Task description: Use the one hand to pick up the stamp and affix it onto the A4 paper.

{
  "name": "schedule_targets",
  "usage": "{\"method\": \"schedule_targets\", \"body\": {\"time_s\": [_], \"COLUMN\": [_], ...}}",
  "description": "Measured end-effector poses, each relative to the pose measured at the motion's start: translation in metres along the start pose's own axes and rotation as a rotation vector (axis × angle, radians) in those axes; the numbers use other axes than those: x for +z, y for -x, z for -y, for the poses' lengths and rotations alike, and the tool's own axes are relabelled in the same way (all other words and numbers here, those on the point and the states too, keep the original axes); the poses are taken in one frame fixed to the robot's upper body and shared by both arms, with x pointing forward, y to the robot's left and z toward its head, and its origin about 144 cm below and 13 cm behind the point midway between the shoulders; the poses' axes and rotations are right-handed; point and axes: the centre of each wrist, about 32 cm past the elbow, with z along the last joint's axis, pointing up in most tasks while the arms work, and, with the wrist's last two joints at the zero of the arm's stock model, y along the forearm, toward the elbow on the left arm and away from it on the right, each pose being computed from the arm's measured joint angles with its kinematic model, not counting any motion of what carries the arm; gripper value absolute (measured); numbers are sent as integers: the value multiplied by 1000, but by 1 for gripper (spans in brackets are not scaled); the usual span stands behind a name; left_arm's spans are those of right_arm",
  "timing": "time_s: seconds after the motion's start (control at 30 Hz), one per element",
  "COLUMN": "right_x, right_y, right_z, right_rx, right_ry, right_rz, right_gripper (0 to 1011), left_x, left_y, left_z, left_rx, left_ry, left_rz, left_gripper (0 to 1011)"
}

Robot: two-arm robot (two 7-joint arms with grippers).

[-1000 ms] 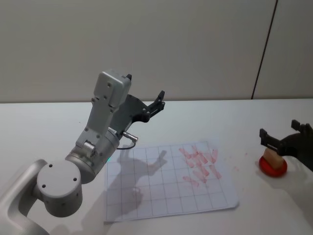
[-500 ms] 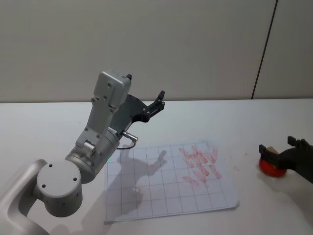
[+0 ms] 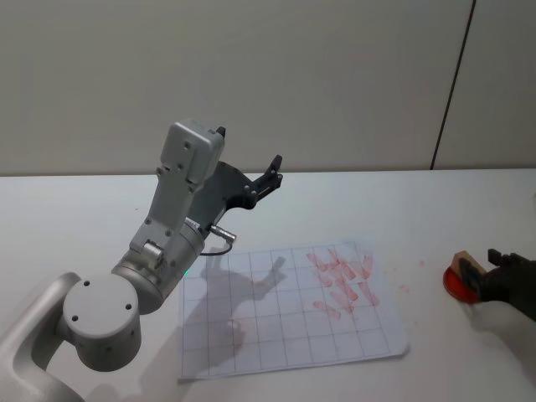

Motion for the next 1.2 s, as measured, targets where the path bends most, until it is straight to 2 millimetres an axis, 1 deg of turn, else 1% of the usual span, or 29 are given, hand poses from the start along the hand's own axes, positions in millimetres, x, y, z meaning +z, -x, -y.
{"method": "schedule_targets", "body": {"time_s": [0.1, 0.13, 0.17, 0.23, 0.27, 0.33, 0.4, 0.9, 1.2], "right_x": [-1, -2, -2, -3, -3, -3, -4, -6, -4], "right_y": [0, 1, 1, 1, 2, 2, 2, 7, 9], "right_z": [0, -1, -1, -1, -2, -2, -3, -11, -12], "right_rx": [-4, -5, -5, -6, -5, -4, 0, 26, 32], "right_ry": [10, 14, 16, 21, 22, 24, 27, 35, 24], "right_rz": [2, 3, 3, 4, 5, 5, 7, 10, 15], "right_gripper": [456, 444, 373, 333, 275, 232, 214, 214, 216], "left_x": [0, 0, 0, 0, 0, 0, 0, 0, 0], "left_y": [0, 0, 0, 0, 0, 0, 0, 0, 0], "left_z": [0, 0, 0, 0, 0, 0, 0, 0, 0], "left_rx": [0, 0, 0, 0, 0, 0, 0, 0, 0], "left_ry": [0, 0, 0, 0, 0, 0, 0, 0, 0], "left_rz": [0, 0, 0, 0, 0, 0, 0, 0, 0], "left_gripper": [1001, 1001, 1001, 1001, 1002, 1001, 1001, 1001, 1001]}}
